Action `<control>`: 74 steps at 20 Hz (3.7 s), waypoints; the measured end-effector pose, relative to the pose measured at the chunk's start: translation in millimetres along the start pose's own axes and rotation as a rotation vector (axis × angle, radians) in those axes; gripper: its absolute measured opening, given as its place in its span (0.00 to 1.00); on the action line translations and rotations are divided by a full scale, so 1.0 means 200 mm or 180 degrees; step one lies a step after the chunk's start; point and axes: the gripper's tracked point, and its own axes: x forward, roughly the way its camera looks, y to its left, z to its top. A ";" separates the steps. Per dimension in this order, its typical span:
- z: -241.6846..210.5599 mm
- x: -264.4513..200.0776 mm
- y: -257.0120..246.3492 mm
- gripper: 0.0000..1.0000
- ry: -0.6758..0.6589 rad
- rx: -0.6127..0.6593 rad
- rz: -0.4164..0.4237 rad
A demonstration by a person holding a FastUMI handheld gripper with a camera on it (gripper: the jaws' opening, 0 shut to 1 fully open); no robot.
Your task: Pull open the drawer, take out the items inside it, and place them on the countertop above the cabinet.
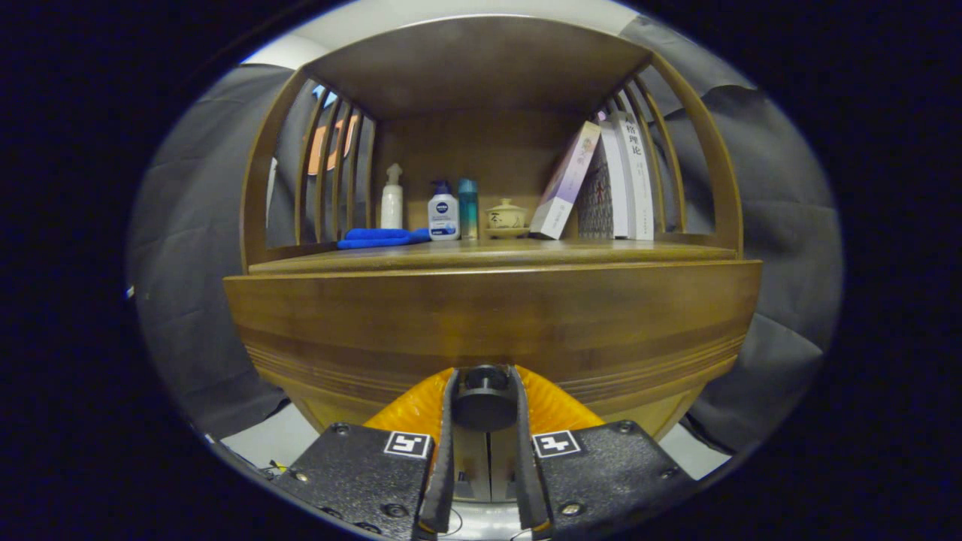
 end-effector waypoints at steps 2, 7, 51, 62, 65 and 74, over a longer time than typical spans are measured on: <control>-0.02 -0.07 0.00 0.36 0.0026 -0.0003 0.0011; -0.06 -0.28 0.00 0.36 0.0068 0.0034 0.0041; 0.36 -0.93 0.20 0.81 0.0761 -0.0035 0.0963; 0.20 -0.60 0.26 0.84 0.2073 -0.0301 0.0980; 0.11 -0.55 0.20 0.84 0.2421 -0.0303 0.0785; -0.13 -0.40 0.14 0.83 0.3330 -0.0154 0.0464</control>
